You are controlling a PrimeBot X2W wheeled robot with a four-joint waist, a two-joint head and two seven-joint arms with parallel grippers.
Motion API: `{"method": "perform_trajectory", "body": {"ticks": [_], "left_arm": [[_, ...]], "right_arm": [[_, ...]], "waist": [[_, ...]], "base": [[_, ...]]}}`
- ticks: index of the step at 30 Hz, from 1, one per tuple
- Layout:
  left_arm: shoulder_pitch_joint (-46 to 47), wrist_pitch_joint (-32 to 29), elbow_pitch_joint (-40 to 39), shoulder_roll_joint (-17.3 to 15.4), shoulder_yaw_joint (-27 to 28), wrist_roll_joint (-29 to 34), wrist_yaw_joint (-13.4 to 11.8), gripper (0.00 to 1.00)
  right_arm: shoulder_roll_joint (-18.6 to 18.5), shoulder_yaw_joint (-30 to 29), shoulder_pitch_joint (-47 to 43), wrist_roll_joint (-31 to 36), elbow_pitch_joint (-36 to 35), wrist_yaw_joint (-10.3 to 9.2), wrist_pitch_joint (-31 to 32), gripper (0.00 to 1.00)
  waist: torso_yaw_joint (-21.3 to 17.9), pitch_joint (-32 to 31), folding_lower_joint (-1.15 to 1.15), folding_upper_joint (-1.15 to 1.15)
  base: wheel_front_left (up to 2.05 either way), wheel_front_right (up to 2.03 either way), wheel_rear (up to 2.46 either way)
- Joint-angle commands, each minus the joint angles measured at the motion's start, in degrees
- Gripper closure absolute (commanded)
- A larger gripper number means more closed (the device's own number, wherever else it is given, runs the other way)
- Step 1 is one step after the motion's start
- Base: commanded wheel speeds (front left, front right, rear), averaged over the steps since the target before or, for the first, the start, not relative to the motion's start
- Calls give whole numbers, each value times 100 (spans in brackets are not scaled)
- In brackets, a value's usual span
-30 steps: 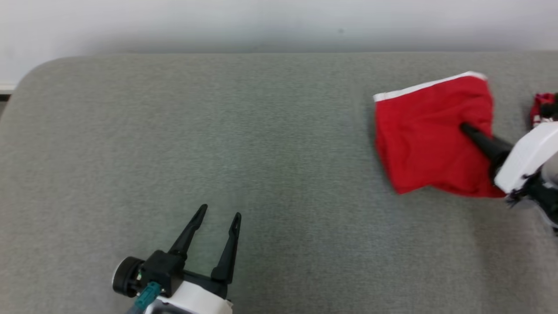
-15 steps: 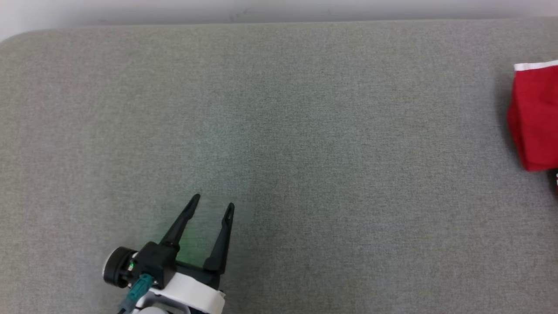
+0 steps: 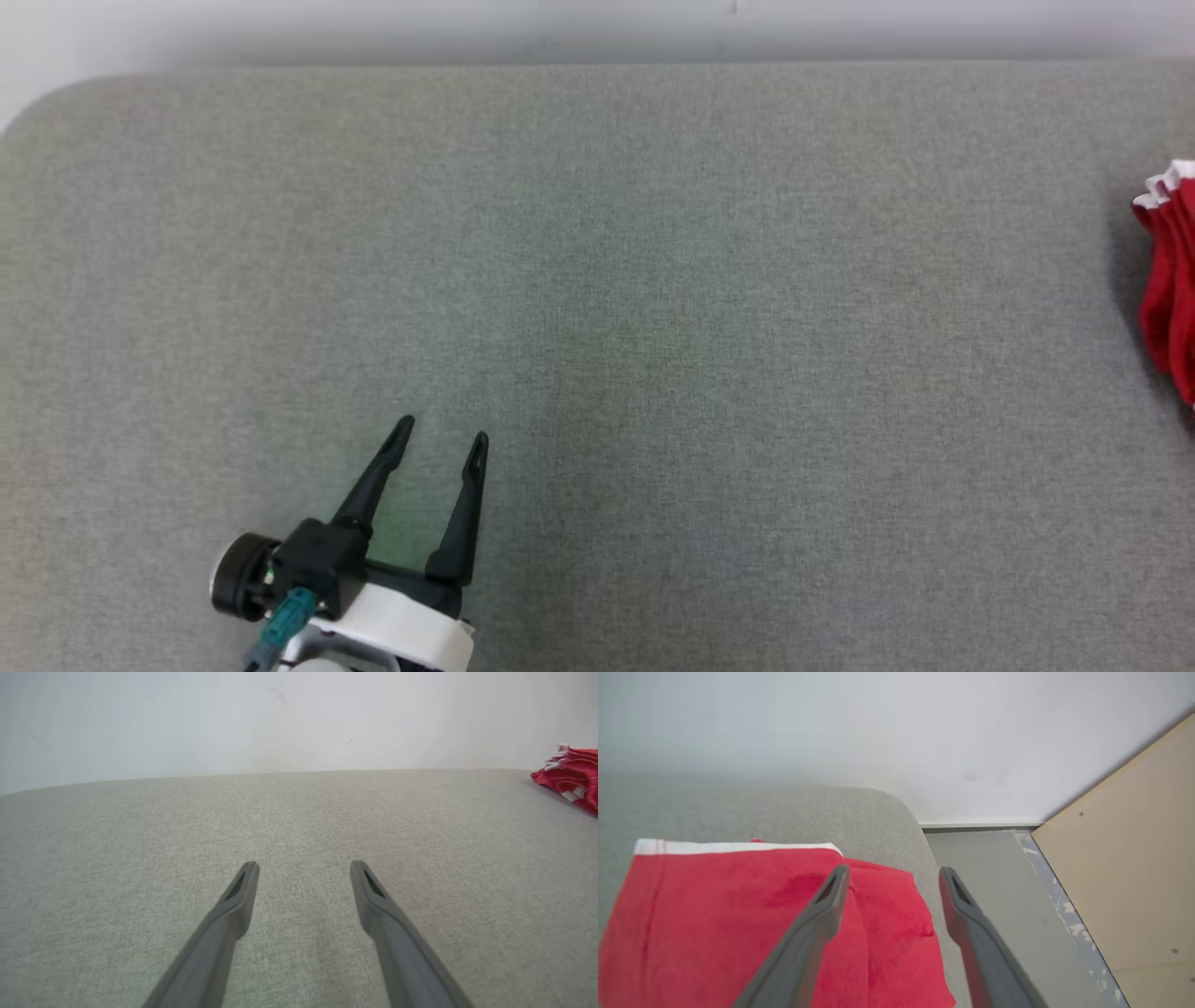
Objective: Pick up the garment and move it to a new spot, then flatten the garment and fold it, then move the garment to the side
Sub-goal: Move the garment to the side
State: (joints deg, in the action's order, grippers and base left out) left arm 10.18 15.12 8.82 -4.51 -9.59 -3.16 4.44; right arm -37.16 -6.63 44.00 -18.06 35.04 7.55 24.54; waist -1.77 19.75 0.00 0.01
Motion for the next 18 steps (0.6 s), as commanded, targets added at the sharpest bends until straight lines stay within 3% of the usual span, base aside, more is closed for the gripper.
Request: {"method": "perform_trajectory", "body": {"ticks": [1, 7, 13, 18], "left_arm": [[-86, -1, 8, 4, 37, -37, -24, 0], [-344, -1, 40, 36, 264, -150, -184, 0], [-630, -1, 38, 24, 488, -147, -289, 0], [-893, -1, 125, 34, 643, -156, -365, 0]], "right_arm": [[104, -103, -142, -17, -107, -13, -154, 0], [557, -374, -873, 138, -1256, -13, -929, 0], [1385, -601, -1835, 525, -2414, -13, -1595, 0], [2200, -669, -2688, 1081, -2919, -13, -2243, 0]], "waist": [[21, -136, 0, -1], [4, -598, 0, -1], [-122, -1084, 0, -1], [-219, -1487, 0, -1]], "base": [[0, 0, 0], [0, 0, 0], [0, 0, 0], [0, 0, 0]]}}
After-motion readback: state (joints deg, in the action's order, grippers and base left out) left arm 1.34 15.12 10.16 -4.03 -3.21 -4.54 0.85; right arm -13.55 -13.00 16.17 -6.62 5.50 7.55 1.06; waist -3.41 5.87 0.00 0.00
